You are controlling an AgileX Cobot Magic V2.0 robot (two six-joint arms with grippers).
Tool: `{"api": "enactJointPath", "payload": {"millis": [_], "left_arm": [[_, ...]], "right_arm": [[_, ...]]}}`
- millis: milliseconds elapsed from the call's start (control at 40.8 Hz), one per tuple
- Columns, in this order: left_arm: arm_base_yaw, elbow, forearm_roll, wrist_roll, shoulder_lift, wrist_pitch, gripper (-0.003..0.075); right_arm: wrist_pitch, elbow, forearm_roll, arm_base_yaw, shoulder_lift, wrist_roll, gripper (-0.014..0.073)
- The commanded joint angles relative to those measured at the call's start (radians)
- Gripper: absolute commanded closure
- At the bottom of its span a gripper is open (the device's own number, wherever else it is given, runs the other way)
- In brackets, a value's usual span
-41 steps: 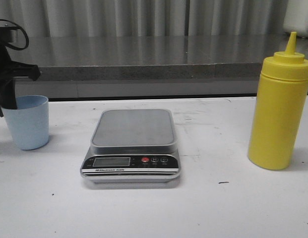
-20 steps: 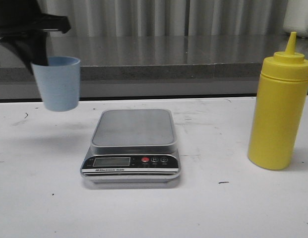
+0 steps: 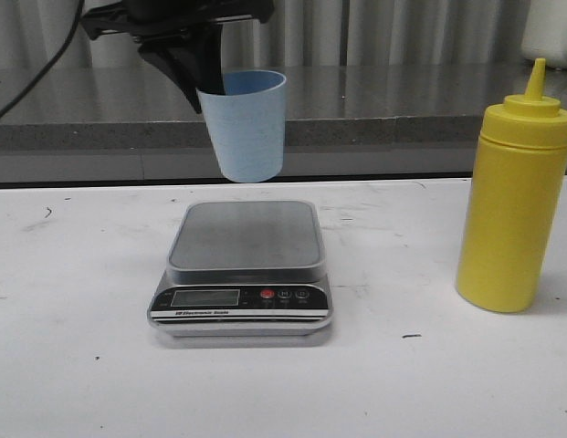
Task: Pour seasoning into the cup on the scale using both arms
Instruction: 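Lift the blue cup with the left gripper and carry it over the scale, then lower the cup onto the scale and open the left gripper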
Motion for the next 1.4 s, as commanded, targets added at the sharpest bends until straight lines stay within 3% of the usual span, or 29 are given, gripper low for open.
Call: {"api": "enactJointPath", "payload": {"millis": [0,343,931,1029,1274,1372], "left_arm": [[-0.009,-0.051,0.004,-0.044,-0.016,-0.053,0.0741],[-0.009,-0.082,0.098,-0.106,0.063,-0.052,0.0741],[-0.009,-0.082,0.095,-0.108,0.086,-0.062,0.0729],[-0.009,-0.082,0.095,-0.108,0.086,-0.062,0.0664],[-0.009,-0.082,0.095,-0.108,0.086,-0.062,0.0377],[-0.009,-0.089,0.096,-0.108,0.086,-0.057,0.0301]], "right_arm": [[-0.065,-0.027,-0.003,0.0,0.01,-0.008,0.0193],[-0.065,-0.027,-0.003,0.0,0.01,-0.008,0.0193],[-0.065,-0.027,-0.003,0.0,0.01,-0.008,0.0193],[-0.065,-0.027,-0.003,0.0,0.01,-0.008,0.0193],[-0.065,-0.027,-0.003,0.0,0.01,-0.008,0.0193],[-0.065,-0.027,-0.003,0.0,0.01,-0.008,0.0193]]}}
